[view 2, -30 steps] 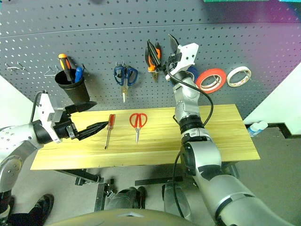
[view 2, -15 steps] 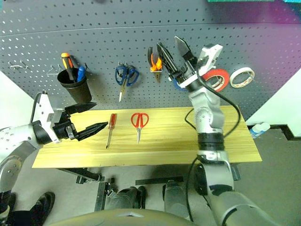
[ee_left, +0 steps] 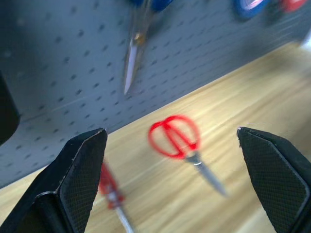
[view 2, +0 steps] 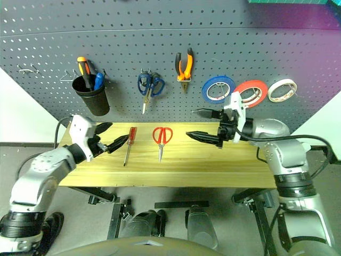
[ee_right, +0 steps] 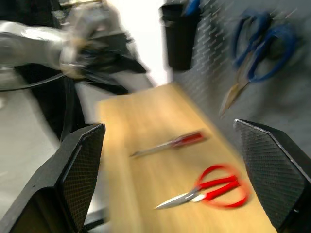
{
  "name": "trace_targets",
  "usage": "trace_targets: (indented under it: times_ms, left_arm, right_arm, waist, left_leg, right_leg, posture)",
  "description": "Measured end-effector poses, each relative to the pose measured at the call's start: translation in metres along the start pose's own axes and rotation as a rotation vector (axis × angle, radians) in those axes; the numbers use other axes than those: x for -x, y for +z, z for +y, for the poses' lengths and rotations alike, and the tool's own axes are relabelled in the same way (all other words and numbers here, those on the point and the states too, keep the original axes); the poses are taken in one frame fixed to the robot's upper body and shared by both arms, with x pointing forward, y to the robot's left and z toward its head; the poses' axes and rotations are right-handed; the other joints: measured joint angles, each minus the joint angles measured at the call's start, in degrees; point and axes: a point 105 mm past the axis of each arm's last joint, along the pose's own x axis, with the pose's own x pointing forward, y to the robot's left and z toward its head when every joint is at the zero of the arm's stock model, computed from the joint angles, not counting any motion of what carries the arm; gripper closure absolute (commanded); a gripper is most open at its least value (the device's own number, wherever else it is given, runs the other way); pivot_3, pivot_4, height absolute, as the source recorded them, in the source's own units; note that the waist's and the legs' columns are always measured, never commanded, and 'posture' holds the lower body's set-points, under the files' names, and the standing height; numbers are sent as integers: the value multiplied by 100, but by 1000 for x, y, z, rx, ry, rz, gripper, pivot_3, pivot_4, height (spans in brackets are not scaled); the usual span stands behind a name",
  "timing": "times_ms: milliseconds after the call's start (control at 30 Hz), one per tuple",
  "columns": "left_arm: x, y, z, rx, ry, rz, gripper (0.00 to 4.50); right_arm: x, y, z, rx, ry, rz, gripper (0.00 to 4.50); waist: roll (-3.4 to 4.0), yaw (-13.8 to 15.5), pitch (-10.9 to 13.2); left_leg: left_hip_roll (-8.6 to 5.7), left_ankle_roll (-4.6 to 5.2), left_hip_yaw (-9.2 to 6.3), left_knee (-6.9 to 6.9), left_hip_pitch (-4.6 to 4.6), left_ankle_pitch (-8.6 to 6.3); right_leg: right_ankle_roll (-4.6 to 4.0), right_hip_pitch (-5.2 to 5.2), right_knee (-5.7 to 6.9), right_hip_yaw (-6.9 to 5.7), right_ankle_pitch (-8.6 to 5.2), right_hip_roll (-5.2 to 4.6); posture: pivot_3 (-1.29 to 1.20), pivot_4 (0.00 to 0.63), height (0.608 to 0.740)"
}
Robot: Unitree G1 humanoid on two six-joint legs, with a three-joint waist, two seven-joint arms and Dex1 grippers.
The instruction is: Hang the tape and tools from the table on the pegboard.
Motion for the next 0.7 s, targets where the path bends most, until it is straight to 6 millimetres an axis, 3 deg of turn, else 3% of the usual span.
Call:
trace_targets:
  times_ms: [200,333,467,700]
  left_arm:
    - [-39,-46,-13,162,171,226,0]
    - [-62,-42,-29,202,185,275,0]
    - [-77,-32,-42,213,165,272,0]
    - [-95,-37,-36,229,242,370,0]
  right_arm:
    - [9,5,6,4,58,15,48]
    - [13,13,12,6,95,-39,48]
    - [14,7,16,2,108,-49,48]
    - [6,1,12,120,62,-30,48]
  waist:
    - [-32,-3,40]
    - [-47,-3,61]
    - [-50,-7,84]
    - [-52,-46,193]
  left_leg:
    - [0,16,0,1,-10,-11]
    - [0,23,0,3,-17,-16]
    - [0,27,1,3,-17,-20]
    - [0,27,4,6,-17,-20]
  right_leg:
    - [18,2,-22,-4,3,0]
    - [27,1,-32,-5,7,0]
    - [29,3,-38,-6,7,0]
    - [33,3,-36,-6,8,0]
  posture:
    - [-291,185,740]
    - [-308,196,740]
    - [-325,206,740]
    - [-338,230,740]
